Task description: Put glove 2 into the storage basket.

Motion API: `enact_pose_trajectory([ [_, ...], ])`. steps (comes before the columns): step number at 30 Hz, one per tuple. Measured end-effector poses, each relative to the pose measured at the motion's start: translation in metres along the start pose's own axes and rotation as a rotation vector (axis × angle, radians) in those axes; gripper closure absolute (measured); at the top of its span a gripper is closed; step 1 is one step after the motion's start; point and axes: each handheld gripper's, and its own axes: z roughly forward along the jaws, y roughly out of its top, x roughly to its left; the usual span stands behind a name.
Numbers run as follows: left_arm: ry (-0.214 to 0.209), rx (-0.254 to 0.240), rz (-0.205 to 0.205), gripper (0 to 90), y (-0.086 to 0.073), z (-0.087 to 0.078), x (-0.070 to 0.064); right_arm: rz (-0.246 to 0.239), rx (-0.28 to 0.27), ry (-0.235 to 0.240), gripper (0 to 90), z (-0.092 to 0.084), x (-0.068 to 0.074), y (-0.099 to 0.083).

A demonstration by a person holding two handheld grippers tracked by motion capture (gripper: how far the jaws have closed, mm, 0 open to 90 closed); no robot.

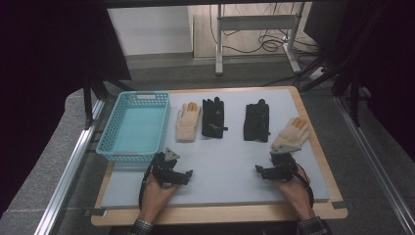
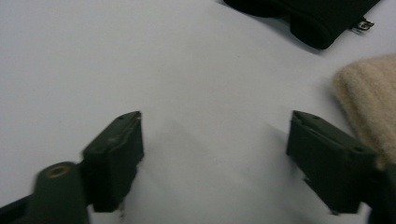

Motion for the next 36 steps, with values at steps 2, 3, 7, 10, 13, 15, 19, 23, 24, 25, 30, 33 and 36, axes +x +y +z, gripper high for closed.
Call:
enact_pose_trajectory([
  [2,0.001,-0.001,0.0,1.0,0.0,0.0,0.0,-0.006,0.01,0.015,30.0,-0.001,-0.001,0.003],
  [3,0.001,-0.001,0.0,1.0,0.0,0.0,0.0,-0.007,0.01,0.018,34.1,-0.002,-0.001,0.005],
  [7,0.0,-0.001,0.0,1.0,0.0,0.0,0.0,-0.03,0.001,-0.003,38.8,-0.003,-0.002,0.015],
  [10,0.001,-0.002,0.0,1.1,0.0,0.0,0.0,-0.031,0.0,0.011,46.7,-0.003,-0.01,0.024],
  [13,0.001,-0.002,0.0,1.1,0.0,0.0,0.0,0.013,-0.011,0.044,51.1,-0.003,-0.021,0.033],
  [15,0.0,-0.002,0.0,1.2,0.0,0.0,0.0,0.025,-0.01,0.071,57.7,-0.004,-0.029,0.039],
  [19,0.0,-0.001,-0.001,1.1,0.0,0.0,0.0,0.011,-0.007,0.032,75.6,-0.004,-0.043,0.052],
  [23,0.0,-0.001,-0.001,1.2,0.0,0.0,0.0,0.048,-0.014,-0.019,86.7,0.005,-0.061,0.065],
  [24,0.0,-0.002,0.0,1.2,0.0,0.0,0.0,0.055,-0.012,-0.033,87.8,0.008,-0.066,0.068],
  [25,0.0,-0.002,0.0,1.2,0.0,0.0,0.0,0.065,-0.014,-0.048,88.0,0.012,-0.07,0.07],
  [30,-0.001,-0.002,-0.001,1.2,0.0,0.0,0.0,0.097,0.017,-0.092,87.9,0.033,-0.085,0.079],
  [33,-0.001,-0.002,-0.001,1.2,0.0,0.0,0.0,0.1,0.039,-0.104,87.1,0.046,-0.092,0.081],
  [36,-0.001,-0.002,-0.001,1.2,0.0,0.0,0.0,0.11,0.022,-0.101,85.1,0.055,-0.097,0.085],
])
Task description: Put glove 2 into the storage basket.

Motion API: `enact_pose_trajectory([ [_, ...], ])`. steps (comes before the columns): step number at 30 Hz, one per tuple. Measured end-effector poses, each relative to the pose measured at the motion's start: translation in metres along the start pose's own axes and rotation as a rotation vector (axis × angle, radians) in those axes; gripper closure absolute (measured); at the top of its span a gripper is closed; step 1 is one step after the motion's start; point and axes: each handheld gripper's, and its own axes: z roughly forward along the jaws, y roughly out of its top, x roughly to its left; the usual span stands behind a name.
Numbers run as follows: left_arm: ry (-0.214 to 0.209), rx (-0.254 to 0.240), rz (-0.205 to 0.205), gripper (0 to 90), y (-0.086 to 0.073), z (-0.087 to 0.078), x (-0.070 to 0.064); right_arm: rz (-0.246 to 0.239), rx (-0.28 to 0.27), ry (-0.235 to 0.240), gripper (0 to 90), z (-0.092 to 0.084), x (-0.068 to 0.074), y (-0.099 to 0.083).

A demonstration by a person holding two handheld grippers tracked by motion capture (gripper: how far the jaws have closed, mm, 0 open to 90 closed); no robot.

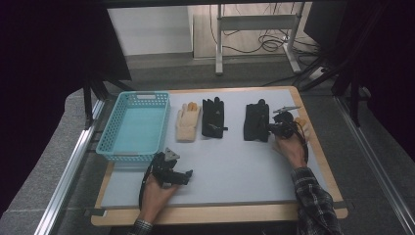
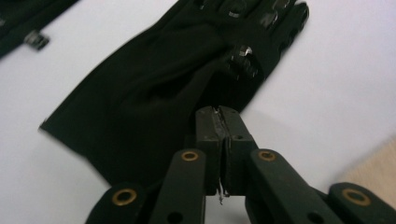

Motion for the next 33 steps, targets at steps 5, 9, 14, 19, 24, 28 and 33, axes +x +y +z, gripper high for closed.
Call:
enact_pose_trajectory([
  [5,-0.001,-0.001,0.0,1.2,0.0,0.0,0.0,0.003,-0.04,-0.014,77.3,0.007,-0.001,0.013],
  [9,-0.001,-0.001,0.0,1.2,0.0,0.0,0.0,0.021,-0.064,0.011,63.1,0.013,-0.001,0.021],
  [14,-0.001,-0.001,0.0,1.2,0.0,0.0,0.0,-0.008,-0.044,-0.001,51.6,0.028,0.002,0.029],
  [19,0.0,-0.002,0.001,1.2,0.0,0.0,0.0,-0.01,0.011,-0.013,52.6,0.043,0.003,0.032],
  [24,0.0,-0.002,0.002,1.4,0.0,0.0,0.0,0.093,0.015,0.057,75.3,0.044,-0.004,0.031],
  [28,0.0,-0.003,0.003,1.5,0.0,0.0,0.0,0.145,0.03,0.114,83.2,0.044,-0.009,0.032],
  [33,0.0,-0.003,0.004,1.6,0.0,0.0,0.0,0.086,0.019,0.063,83.9,0.032,0.002,0.038],
])
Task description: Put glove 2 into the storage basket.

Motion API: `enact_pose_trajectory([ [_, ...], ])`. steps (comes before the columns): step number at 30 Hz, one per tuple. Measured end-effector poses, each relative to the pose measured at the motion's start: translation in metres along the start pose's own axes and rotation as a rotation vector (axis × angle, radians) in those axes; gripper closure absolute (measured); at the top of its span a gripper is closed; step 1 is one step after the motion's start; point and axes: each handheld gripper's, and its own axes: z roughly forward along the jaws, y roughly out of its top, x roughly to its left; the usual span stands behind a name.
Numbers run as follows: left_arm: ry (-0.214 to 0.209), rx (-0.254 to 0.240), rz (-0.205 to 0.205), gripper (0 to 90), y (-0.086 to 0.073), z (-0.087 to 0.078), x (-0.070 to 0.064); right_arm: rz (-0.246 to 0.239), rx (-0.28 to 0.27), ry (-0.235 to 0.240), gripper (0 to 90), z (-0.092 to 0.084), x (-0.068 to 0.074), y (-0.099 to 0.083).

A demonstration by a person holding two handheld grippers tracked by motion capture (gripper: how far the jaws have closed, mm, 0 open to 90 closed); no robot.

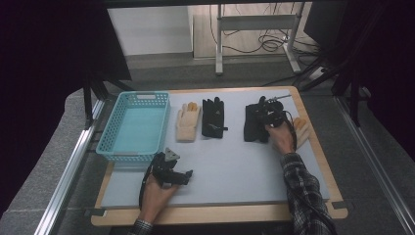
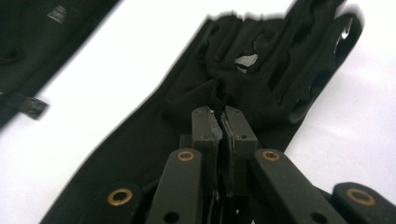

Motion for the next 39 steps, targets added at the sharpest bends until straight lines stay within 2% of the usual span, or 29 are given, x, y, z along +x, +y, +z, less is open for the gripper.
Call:
enact_pose_trajectory([
  [5,0.0,0.0,-0.001,1.7,0.0,0.0,0.0,-0.004,-0.056,0.026,83.9,-0.024,0.006,0.001],
  [6,0.0,0.0,-0.001,1.7,0.0,0.0,0.0,0.008,-0.071,0.043,83.9,-0.03,0.008,0.0],
  [11,-0.001,-0.001,0.002,2.1,0.0,0.0,0.0,0.008,-0.119,0.119,83.8,-0.057,0.02,-0.007],
  [14,-0.002,0.0,0.004,2.7,0.0,0.0,0.0,0.002,-0.145,0.143,83.8,-0.073,0.031,-0.014],
  [17,-0.004,-0.003,0.005,3.5,0.0,-0.001,0.0,-0.023,-0.16,0.157,83.7,-0.088,0.046,-0.023],
  [22,-0.003,-0.004,0.005,3.8,0.0,-0.001,0.0,-0.047,-0.166,0.205,83.7,-0.104,0.072,-0.045],
  [26,-0.003,-0.004,0.008,3.9,0.0,-0.001,0.0,-0.054,-0.164,0.256,83.8,-0.107,0.094,-0.069],
  [29,-0.003,-0.005,0.005,3.9,0.0,-0.001,0.0,-0.054,-0.155,0.277,83.7,-0.104,0.108,-0.085],
  [33,-0.003,-0.005,0.006,3.9,0.0,-0.001,0.0,-0.054,-0.152,0.273,83.6,-0.1,0.121,-0.101],
  [36,-0.003,-0.005,0.005,4.0,0.0,-0.001,-0.001,-0.075,-0.132,0.284,82.5,-0.092,0.129,-0.111],
  [38,-0.004,-0.005,0.005,4.0,0.0,-0.001,0.0,-0.085,-0.12,0.287,76.9,-0.085,0.131,-0.117],
  [39,-0.004,-0.005,0.005,3.9,0.0,-0.001,-0.001,-0.092,-0.116,0.288,70.7,-0.084,0.13,-0.118],
])
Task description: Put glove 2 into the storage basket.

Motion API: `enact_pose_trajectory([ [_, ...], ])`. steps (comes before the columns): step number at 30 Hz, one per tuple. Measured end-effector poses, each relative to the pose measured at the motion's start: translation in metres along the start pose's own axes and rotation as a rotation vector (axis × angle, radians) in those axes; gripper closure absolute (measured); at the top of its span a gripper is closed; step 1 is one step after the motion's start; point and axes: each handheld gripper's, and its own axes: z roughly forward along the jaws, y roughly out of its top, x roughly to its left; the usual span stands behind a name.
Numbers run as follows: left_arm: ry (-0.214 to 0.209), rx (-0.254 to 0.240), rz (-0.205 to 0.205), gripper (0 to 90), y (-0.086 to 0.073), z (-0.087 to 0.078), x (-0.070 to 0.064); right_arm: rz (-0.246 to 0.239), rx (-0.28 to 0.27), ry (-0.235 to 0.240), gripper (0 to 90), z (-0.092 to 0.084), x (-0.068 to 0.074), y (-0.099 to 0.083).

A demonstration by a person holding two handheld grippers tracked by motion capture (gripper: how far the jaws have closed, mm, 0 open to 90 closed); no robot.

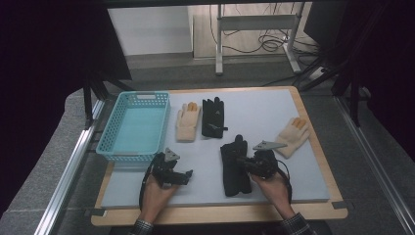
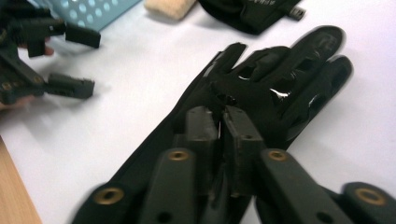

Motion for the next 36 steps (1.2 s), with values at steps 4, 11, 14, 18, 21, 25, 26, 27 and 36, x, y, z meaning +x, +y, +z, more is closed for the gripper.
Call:
enact_pose_trajectory([
  [4,0.0,0.0,0.0,4.0,0.0,0.0,0.0,-0.029,-0.023,-0.037,57.5,-0.016,-0.009,0.003],
  [11,0.0,0.0,0.0,3.9,0.0,0.0,0.0,-0.096,0.066,-0.097,81.2,-0.027,-0.016,-0.017],
  [14,0.0,0.0,-0.001,3.9,0.0,0.0,0.0,-0.108,0.094,-0.08,82.2,-0.02,-0.016,-0.026],
  [18,0.0,0.0,-0.001,3.9,0.0,0.0,0.0,-0.124,0.106,-0.059,82.2,-0.013,-0.008,-0.031],
  [21,0.0,0.0,-0.001,3.9,0.0,0.0,0.0,-0.125,0.105,-0.021,82.2,-0.01,0.001,-0.032],
  [25,0.0,0.0,-0.001,3.9,0.0,0.0,0.0,-0.138,0.103,-0.007,80.3,-0.01,0.003,-0.027],
  [26,0.0,0.0,-0.001,3.9,0.0,0.0,0.0,-0.136,0.094,-0.014,79.0,-0.011,0.001,-0.025],
  [27,0.0,0.0,-0.001,3.9,0.0,0.0,0.0,-0.132,0.081,-0.024,77.6,-0.011,-0.003,-0.02],
  [36,-0.001,0.001,-0.001,3.9,0.0,0.0,0.0,-0.139,0.026,-0.046,65.9,0.014,-0.027,0.031],
])
